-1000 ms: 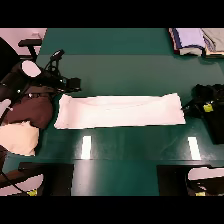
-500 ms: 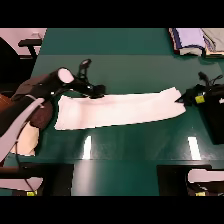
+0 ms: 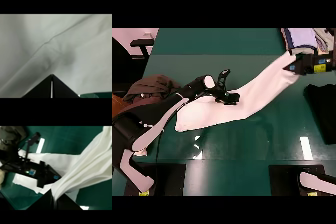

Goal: Fold the shirts.

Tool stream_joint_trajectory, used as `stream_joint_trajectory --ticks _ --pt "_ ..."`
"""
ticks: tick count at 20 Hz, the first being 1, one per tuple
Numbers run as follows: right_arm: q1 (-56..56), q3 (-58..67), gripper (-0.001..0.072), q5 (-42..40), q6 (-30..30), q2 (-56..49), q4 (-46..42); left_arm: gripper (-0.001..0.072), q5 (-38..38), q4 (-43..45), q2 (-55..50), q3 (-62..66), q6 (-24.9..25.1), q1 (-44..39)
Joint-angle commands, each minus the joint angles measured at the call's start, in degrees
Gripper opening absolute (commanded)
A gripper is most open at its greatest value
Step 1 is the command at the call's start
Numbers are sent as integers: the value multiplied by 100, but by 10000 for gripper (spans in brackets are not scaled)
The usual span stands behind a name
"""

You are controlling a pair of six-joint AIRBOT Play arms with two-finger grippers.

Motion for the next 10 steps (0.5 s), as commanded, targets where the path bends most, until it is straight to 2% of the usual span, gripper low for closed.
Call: stream_joint_trajectory --ticks 1,7,10 --pt "684 317 13 -94 103 87 439 25 -2 -50 -219 216 -28 -85" --pt "1552 330 14 -529 101 83 476 25 101 -17 -210 236 90 -26" --pt "1989 330 14 -835 96 70 476 25 -391 138 37 435 173 426"
